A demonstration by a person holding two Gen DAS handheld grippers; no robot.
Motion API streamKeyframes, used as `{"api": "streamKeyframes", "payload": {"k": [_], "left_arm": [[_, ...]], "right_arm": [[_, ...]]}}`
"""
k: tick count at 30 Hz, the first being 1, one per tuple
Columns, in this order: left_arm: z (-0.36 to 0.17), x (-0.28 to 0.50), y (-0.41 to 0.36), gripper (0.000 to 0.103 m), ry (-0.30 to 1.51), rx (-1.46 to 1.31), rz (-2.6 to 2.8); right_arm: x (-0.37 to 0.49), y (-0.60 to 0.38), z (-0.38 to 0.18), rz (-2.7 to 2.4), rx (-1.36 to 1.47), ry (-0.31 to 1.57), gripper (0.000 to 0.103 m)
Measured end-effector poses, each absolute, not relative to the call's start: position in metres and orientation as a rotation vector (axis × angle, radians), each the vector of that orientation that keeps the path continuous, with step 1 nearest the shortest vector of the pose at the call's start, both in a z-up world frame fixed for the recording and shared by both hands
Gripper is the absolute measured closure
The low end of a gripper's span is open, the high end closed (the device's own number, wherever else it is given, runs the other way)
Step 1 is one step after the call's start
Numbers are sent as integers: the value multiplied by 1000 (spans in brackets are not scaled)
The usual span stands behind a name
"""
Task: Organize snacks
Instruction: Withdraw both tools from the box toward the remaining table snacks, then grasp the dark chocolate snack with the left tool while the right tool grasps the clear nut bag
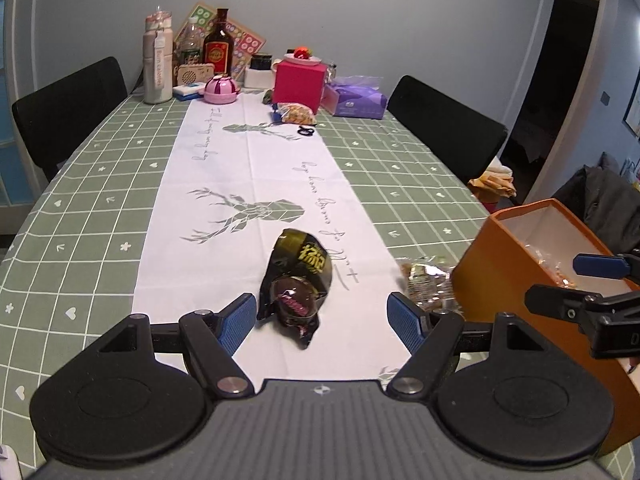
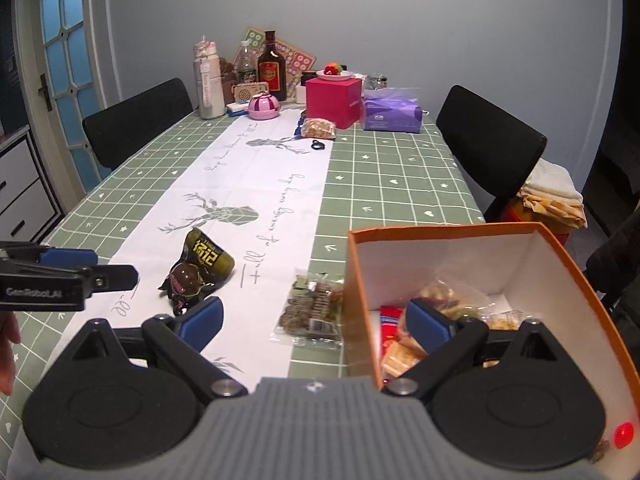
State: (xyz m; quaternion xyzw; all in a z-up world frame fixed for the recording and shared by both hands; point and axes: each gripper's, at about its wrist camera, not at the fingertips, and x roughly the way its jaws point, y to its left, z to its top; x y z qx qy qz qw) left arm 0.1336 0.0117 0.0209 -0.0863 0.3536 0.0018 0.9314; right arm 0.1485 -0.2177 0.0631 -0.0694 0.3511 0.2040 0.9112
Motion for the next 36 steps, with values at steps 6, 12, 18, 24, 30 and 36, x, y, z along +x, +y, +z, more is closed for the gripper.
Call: {"api": "streamKeyframes", "payload": {"k": [6, 12, 18, 24, 30, 36], "left_arm": [[-7, 153, 16, 16, 747, -146, 48], [-22, 172, 16, 16, 758, -123, 61], [-38, 188, 16, 16, 787, -128, 47], [-51, 197, 17, 16, 798, -114, 49], [-59, 200, 24, 41, 810, -125, 40], [-57, 195, 31, 42, 817, -108, 25]], "right_arm": [[153, -190, 41, 373, -215, 721, 6], [166, -171, 34, 337, -319, 663, 13], [180, -153, 30, 355, -377, 638, 14], [196, -141, 22, 381, -314, 703, 30], [208, -133, 7, 335, -303, 762, 30], [211, -107, -8, 297, -400, 772, 35]]}}
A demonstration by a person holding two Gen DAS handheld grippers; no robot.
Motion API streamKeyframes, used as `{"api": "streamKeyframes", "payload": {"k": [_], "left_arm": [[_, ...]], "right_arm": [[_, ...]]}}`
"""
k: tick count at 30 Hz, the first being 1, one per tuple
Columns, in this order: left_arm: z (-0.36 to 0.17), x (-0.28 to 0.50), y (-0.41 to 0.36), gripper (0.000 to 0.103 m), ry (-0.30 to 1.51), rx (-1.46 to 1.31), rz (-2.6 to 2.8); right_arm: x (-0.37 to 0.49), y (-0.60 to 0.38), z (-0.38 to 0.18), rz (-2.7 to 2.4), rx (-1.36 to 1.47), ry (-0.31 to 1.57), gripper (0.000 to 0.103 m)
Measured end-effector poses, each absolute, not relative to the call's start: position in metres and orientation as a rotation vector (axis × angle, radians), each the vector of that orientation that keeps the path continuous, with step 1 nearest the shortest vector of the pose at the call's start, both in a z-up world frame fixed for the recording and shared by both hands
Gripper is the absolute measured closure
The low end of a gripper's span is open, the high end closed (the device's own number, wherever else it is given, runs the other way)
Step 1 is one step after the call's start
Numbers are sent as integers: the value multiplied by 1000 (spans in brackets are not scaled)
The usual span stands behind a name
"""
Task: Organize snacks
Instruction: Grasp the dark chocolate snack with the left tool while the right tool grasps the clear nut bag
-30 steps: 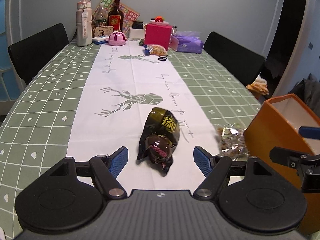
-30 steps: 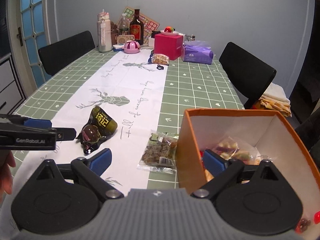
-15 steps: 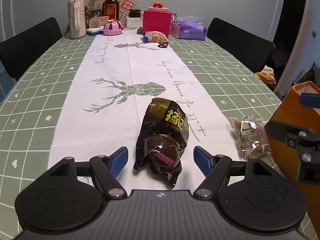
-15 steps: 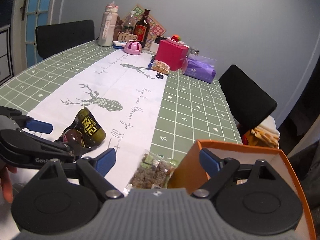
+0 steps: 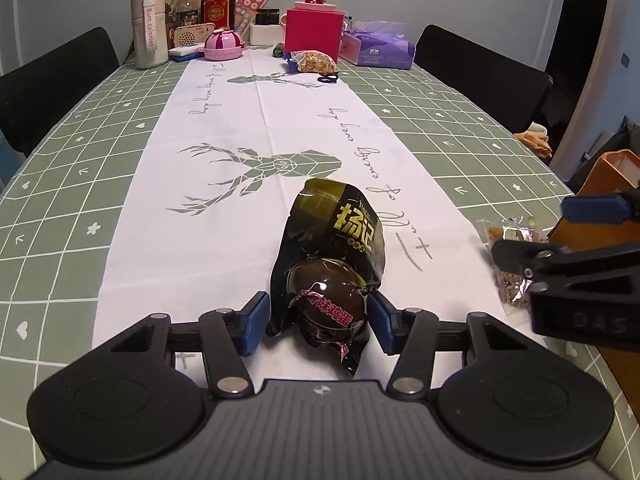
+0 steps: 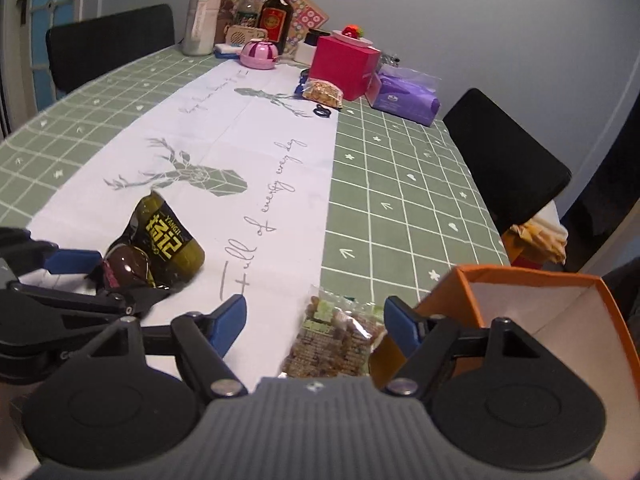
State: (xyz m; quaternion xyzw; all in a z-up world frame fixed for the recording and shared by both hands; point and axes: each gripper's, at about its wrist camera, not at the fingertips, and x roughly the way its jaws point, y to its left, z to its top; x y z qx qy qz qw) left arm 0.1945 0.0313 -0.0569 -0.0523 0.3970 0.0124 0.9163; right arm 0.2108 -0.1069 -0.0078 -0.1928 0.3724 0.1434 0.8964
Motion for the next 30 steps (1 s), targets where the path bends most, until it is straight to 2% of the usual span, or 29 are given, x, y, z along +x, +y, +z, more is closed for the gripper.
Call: {"api": "streamKeyframes", "payload": {"k": [7, 12, 14, 15, 20, 21, 23, 27, 29, 30], "left_arm": [[-55, 180, 56, 42, 833, -130, 41], [-53, 169, 70, 42, 840, -129, 47], [-53, 164, 76, 42, 842, -132, 49], [-53, 162, 78, 42, 845, -135, 47], [-52, 151, 84, 42, 855, -129, 30], [-52, 149, 84, 42, 857, -127, 24], [-52, 144, 84, 42, 866, -124, 5], [-51, 133, 78, 42, 881, -102, -10], [-50, 128, 76, 42, 886, -90, -12], [-50, 127, 75, 42, 888, -86, -13]], "right_arm": [[218, -91, -44, 180, -479, 821, 36], [225, -90, -51, 107, -488, 791, 36], [227, -88, -52, 96, -503, 798, 47], [228, -87, -53, 89, -525, 803, 59], [213, -94, -46, 202, -512, 813, 77], [209, -97, -44, 253, -488, 843, 95], [196, -105, -42, 367, -431, 905, 103], [165, -119, -35, 488, -435, 886, 103], [160, -130, -29, 446, -395, 857, 93], [161, -134, -27, 418, -375, 844, 77]]}}
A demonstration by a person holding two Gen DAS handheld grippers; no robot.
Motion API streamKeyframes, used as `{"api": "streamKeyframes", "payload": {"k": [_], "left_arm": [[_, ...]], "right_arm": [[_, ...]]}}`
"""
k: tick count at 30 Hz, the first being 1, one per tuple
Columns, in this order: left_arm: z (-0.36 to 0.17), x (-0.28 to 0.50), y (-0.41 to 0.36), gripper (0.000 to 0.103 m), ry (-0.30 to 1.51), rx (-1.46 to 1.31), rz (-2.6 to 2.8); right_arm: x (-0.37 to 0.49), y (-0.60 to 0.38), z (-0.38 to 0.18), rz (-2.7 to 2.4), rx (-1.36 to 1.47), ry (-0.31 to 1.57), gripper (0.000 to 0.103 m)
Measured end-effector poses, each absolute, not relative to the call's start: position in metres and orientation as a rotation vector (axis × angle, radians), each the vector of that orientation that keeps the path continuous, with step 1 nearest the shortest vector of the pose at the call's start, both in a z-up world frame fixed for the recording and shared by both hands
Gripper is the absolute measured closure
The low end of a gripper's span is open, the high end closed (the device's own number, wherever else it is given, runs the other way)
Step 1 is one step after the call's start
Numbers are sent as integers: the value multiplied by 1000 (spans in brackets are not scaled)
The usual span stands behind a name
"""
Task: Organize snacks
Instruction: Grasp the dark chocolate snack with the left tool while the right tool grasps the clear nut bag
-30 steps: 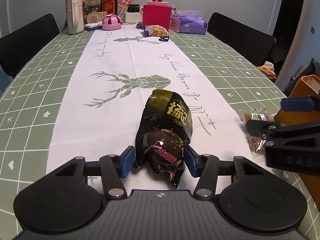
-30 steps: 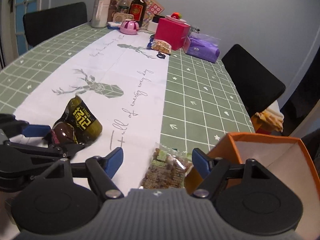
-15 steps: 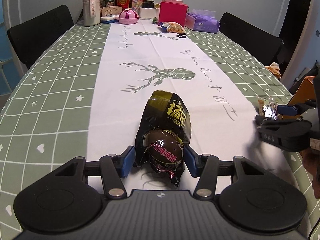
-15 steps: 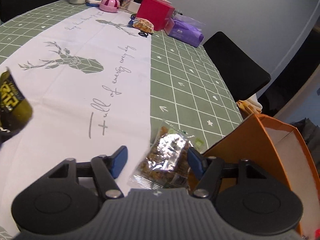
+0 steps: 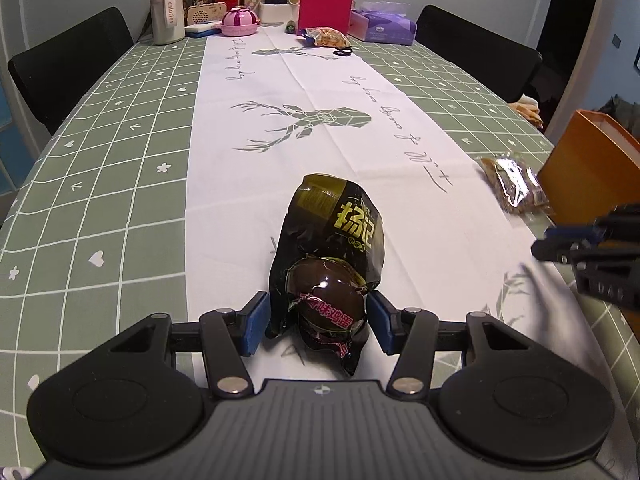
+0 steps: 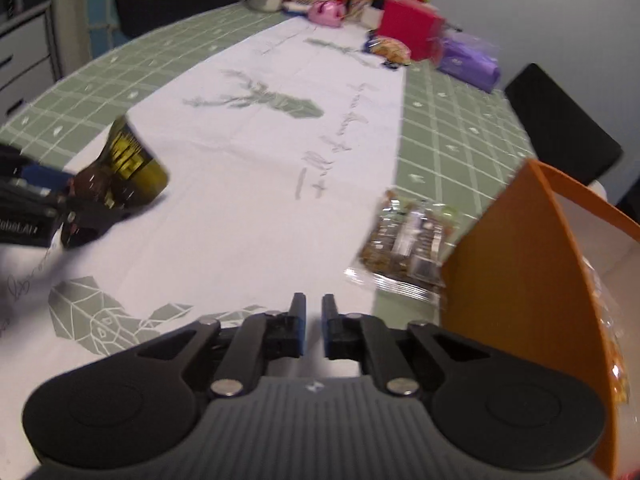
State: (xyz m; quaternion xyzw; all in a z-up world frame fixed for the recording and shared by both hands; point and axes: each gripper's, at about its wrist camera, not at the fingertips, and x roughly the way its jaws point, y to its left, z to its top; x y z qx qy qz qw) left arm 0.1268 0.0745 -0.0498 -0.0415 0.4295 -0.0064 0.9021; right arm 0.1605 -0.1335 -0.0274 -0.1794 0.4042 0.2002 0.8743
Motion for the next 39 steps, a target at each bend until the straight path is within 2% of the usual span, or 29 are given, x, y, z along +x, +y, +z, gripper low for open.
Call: {"api": "streamKeyframes", "payload": {"k": [1, 4, 7, 11, 13, 15, 18, 20, 23, 28, 39], "left_arm": [[-49, 125, 73, 42, 890, -81, -14], [-49, 125, 71, 42, 896, -73, -19], [-49, 126, 71, 42, 897, -73, -20], [-50, 126, 72, 42, 895, -85, -26], [-50, 126, 74, 42, 894, -94, -28], [-51, 126, 76, 42, 894, -103, -30], [-50, 126, 76, 42, 893, -106, -33], [-50, 126, 76, 42, 893, -106, -33], [-50, 126, 75, 42, 895, -106, -34], [-49, 126, 75, 42, 903, -105, -39], [-50, 108, 60, 42, 923, -66, -96]], "right_arm": [[161, -136, -26, 386, -362, 827, 69], [168, -135, -25, 304, -338, 798, 69], [176, -125, -29, 190, -352, 753, 61], [188, -104, -44, 73, -418, 707, 58], [197, -95, -56, 18, -456, 706, 47], [204, -91, -63, -24, -466, 687, 40], [214, -86, -63, -54, -468, 690, 42], [223, -92, -57, -37, -381, 748, 51], [234, -105, -49, 5, -279, 830, 56], [217, -120, -42, 238, -263, 896, 57], [104, -154, -28, 622, -420, 924, 57]]}}
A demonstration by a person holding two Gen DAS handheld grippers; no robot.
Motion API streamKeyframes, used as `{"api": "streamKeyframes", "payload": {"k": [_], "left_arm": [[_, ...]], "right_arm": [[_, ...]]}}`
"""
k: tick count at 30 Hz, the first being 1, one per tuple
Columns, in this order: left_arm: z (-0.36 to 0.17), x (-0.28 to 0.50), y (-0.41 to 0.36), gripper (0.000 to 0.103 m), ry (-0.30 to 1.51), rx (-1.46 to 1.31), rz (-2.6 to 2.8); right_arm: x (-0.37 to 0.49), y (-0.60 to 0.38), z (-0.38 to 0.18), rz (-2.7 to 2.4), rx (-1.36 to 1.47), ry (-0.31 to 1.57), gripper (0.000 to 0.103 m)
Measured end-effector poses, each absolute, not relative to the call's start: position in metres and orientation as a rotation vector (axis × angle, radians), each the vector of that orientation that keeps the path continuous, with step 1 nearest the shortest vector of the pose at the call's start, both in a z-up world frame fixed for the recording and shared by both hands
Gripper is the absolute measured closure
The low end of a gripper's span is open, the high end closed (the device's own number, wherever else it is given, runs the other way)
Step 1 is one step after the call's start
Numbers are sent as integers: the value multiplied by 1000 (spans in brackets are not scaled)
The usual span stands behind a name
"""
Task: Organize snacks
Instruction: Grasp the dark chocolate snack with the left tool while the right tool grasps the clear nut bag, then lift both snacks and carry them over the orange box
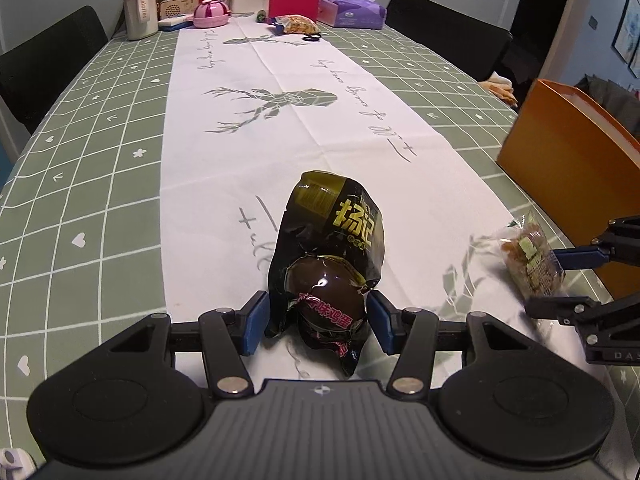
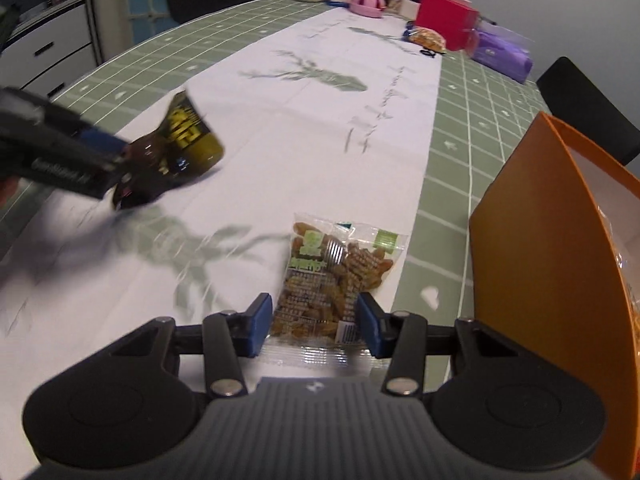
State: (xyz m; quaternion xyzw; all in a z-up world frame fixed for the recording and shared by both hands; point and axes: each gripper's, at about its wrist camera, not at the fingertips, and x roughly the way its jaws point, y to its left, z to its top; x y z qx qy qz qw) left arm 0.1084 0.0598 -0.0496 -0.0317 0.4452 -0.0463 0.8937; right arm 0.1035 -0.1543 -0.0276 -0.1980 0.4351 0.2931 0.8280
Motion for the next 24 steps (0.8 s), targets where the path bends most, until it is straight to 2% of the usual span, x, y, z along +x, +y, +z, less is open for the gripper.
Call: {"api": "streamKeyframes", "payload": {"k": [2, 4, 5, 7, 10, 12, 15, 16, 18, 19, 24], "left_arm": [[-49, 102, 55, 42, 931, -56, -107], [-48, 96, 51, 42, 939, -46, -118], [-48, 93, 49, 41, 944, -40, -120], [-47, 89, 46, 40, 945, -30, -120], [-46, 85, 42, 27, 920, -20, -125], [-48, 85, 40, 24, 918, -19, -125], [-53, 86, 33, 24, 919, 27, -112], [-54, 87, 30, 24, 915, 51, -108], [-55, 87, 27, 35, 899, 66, -113], [-54, 87, 27, 40, 898, 59, -117], [-54, 85, 23, 48, 880, 80, -128]], "right_arm": [[97, -158, -25, 621, -406, 928, 56], [95, -161, -24, 613, -388, 915, 43], [95, -162, -23, 609, -384, 903, 40], [98, -161, -25, 586, -378, 896, 40], [102, -162, -29, 559, -335, 891, 37], [105, -162, -35, 547, -321, 894, 33], [108, -162, -41, 544, -292, 891, 34], [110, -162, -41, 549, -278, 894, 38], [114, -162, -40, 556, -263, 904, 50], [114, -162, -40, 561, -265, 909, 51], [115, -163, -38, 578, -257, 923, 54]]}}
